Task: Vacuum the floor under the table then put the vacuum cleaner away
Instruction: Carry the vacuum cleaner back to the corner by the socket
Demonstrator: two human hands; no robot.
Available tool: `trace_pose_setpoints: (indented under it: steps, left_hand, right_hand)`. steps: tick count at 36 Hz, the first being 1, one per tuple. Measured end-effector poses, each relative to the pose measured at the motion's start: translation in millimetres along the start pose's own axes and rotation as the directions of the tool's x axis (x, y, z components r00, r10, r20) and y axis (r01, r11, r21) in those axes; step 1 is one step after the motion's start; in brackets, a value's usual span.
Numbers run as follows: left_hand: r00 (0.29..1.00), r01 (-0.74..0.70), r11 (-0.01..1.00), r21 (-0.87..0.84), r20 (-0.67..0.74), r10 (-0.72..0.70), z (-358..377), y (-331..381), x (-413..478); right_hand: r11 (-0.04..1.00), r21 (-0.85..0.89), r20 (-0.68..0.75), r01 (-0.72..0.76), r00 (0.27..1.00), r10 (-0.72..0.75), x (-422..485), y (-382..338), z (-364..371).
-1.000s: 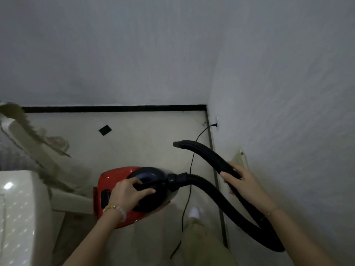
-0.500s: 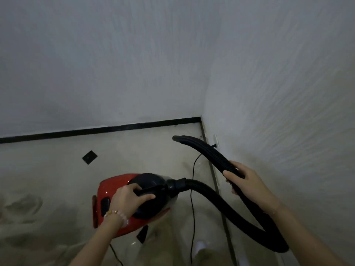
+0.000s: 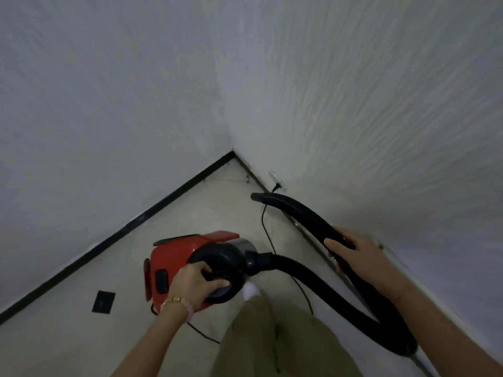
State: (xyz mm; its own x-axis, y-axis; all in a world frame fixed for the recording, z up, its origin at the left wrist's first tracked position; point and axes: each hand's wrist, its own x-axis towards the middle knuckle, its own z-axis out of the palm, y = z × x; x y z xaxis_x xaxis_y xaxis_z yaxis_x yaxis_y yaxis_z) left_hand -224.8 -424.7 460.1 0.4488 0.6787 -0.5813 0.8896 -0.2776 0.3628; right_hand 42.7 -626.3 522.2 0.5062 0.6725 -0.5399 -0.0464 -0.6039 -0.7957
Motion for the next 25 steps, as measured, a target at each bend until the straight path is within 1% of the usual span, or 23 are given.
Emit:
trace_pose_setpoints:
  steps: [4,8,10,14,25]
  left_hand:
    - [0.996,-0.068,0.996,0.053,0.068,0.064,-5.0,4.1,20.4]
    - [0.984,-0.137,0.984,0.111,0.128,0.123,-5.2,11.6,35.0]
    - [0.976,-0.173,0.975,0.137,0.154,0.152,-1.5,14.7,39.4]
    - [0.964,-0.22,0.96,0.173,0.19,0.187,6.3,17.5,40.8]
    - [0.96,-0.234,0.957,0.17,0.195,0.201,23.0,15.8,32.4]
  right_hand:
    - [0.993,0.097,-0.083,-0.068,0.994,0.076,-8.9,15.7,4.5]
    - [0.976,0.179,-0.123,-0.121,0.982,0.144,-19.1,31.5,8.2]
    - [0.974,0.192,-0.123,-0.119,0.982,0.144,-24.4,35.2,8.8]
    - [0.964,0.217,-0.153,-0.156,0.97,0.192,-34.1,43.7,10.2]
    - [0.963,0.205,-0.13,-0.173,0.971,0.202,-46.3,62.6,12.8]
